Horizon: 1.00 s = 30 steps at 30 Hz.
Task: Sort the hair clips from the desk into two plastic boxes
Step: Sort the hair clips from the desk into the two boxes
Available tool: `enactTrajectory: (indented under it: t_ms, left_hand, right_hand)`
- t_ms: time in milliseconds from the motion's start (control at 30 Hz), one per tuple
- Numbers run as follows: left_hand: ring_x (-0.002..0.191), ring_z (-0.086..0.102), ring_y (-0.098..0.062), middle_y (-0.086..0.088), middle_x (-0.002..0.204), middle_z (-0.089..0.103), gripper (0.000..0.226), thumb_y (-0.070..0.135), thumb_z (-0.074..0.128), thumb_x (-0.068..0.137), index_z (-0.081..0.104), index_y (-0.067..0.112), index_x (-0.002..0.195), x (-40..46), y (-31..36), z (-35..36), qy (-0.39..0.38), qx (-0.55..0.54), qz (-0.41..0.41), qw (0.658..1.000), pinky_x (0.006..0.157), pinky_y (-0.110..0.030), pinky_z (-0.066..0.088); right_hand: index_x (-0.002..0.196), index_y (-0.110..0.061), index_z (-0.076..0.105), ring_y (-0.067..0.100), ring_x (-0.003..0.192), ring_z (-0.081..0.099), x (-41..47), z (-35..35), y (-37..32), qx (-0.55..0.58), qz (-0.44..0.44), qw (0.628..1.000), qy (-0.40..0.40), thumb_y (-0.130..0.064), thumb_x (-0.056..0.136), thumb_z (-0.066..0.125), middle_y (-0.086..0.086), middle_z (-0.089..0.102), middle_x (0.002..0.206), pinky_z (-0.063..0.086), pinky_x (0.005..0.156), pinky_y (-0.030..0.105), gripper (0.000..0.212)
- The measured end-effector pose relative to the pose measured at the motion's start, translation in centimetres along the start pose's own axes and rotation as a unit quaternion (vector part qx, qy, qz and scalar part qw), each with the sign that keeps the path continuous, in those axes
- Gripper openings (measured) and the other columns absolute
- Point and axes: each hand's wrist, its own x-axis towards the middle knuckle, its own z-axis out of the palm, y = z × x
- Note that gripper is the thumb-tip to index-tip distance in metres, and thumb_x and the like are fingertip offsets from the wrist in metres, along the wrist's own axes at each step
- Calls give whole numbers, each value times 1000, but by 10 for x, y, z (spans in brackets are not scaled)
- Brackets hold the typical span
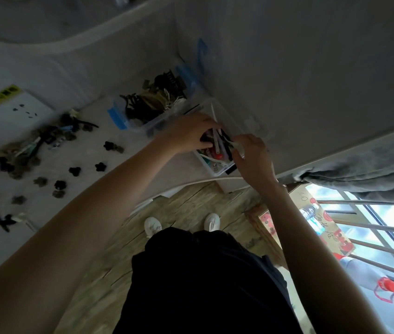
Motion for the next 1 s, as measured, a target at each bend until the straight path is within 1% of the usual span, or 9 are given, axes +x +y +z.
enactTrajectory:
  t_ms: [100,200,367,433,500,600,667,867,1000]
  left_hand:
    - [103,61,-22,-4,116,65,30,31,54,91,60,19,118,-25,-5,3,135,-44,-37,989,84,-32,46]
    - [86,65,-16,-1,100,70,30,33,48,92,63,17,112,-65,-10,7,254,-84,-99,958,69,-25,46]
    - [81,66,-12,0,93,73,26,32,46,92,65,18,104,-163,-45,10,357,-154,-282,877,70,-29,54]
    - [79,67,-15,-1,89,73,26,31,46,90,65,19,103,-205,-66,10,363,-138,-354,851,69,-27,52]
    - [80,67,-19,-2,91,73,23,25,51,89,64,17,106,-231,-87,9,329,-82,-394,854,71,-24,47]
    - [106,58,-28,-8,115,64,30,23,52,89,59,15,117,-272,-134,5,266,-63,-472,838,92,-35,44]
    - [116,50,-31,-12,123,56,34,22,52,90,55,12,122,-286,-166,1,246,-67,-503,826,96,-39,40]
    - [128,39,-31,-13,138,44,48,23,57,87,44,11,132,-287,-246,-7,172,-38,-498,849,102,-42,36]
    - [131,34,-29,-10,138,45,52,26,59,84,44,13,132,-284,-265,-6,146,-25,-482,863,106,-41,28]
  right_hand:
    - [119,-8,57,30,108,54,11,3,-12,3,-23,1000,-3,-12,90,50,14,60,116,44,87,33,30]
    - [116,-4,58,34,103,56,28,11,-30,-6,-73,997,-16,-12,90,49,17,60,113,46,83,36,28]
    - [106,-7,62,23,91,56,37,34,-105,28,-215,976,-26,-10,86,50,15,65,98,40,77,31,24]
    - [109,-8,62,24,95,60,32,54,-141,44,-264,961,-73,-9,88,50,13,67,103,43,82,31,24]
    - [112,-9,61,26,99,60,30,77,-163,53,-282,950,-127,-12,90,49,10,66,110,47,84,35,25]
    - [121,-12,55,25,107,54,40,131,-206,28,-303,929,-210,-13,93,46,9,59,119,43,87,32,30]
    - [126,-11,50,27,116,47,55,162,-233,-1,-296,926,-236,-12,93,45,11,51,128,41,93,34,34]
    - [141,-10,32,36,131,31,111,226,-273,-110,-203,947,-223,-12,96,37,17,31,147,33,107,43,46]
    - [134,-9,45,32,128,38,111,243,-273,-83,-203,956,-195,-10,97,35,14,46,139,36,106,38,38]
